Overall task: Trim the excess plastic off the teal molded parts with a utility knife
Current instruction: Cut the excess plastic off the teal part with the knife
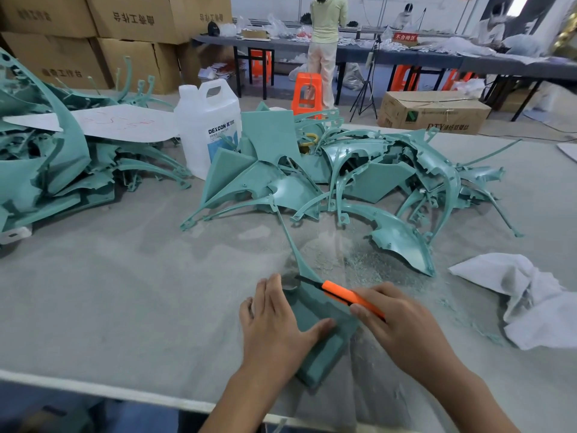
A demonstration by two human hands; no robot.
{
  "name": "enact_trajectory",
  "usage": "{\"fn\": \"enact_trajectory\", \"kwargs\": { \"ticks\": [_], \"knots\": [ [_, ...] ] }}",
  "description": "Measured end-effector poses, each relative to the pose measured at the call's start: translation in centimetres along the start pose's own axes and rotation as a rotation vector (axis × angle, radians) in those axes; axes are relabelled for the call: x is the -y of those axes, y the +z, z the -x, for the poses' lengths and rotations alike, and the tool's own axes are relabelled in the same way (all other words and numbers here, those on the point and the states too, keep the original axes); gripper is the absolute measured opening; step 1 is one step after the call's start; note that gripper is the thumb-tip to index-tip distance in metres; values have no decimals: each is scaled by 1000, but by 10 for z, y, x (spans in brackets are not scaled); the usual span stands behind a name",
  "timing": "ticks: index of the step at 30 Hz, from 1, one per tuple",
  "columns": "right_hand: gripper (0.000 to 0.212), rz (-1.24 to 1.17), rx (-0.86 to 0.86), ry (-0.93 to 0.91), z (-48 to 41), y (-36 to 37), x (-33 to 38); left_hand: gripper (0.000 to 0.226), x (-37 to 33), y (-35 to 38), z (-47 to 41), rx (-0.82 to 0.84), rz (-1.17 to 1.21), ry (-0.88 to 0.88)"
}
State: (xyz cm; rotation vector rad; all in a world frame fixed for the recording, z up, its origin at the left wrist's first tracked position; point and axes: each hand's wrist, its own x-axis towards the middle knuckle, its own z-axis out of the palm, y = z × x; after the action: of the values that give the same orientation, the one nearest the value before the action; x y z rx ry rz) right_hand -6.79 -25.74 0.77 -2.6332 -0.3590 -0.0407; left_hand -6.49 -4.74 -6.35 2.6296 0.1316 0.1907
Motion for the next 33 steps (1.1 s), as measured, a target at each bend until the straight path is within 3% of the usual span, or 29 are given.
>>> {"fn": "enact_trajectory", "kwargs": {
  "ticks": [5,9,12,15,20,27,33],
  "knots": [
    [24,-111,30,-50,4,-8,-4,125,9,-4,-3,110,-16,59],
    [23,-176,-132,11,14,-27,-13,135,37,-35,-21,312,8,278],
    [29,-166,-136,45,25,-29,-13,117,56,-59,-33,195,-144,380],
    [29,-116,-107,43,29,-17,-5,104,43,-55,-21,121,-99,264],
    [30,-21,-58,-24,23,7,13,134,11,-21,4,24,-150,27],
    [31,124,20,-39,-1,-4,10,133,18,-15,6,-9,-154,63],
    [39,356,-289,-82,-51,-48,0,130,20,-15,6,9,-129,74]
  ]
}}
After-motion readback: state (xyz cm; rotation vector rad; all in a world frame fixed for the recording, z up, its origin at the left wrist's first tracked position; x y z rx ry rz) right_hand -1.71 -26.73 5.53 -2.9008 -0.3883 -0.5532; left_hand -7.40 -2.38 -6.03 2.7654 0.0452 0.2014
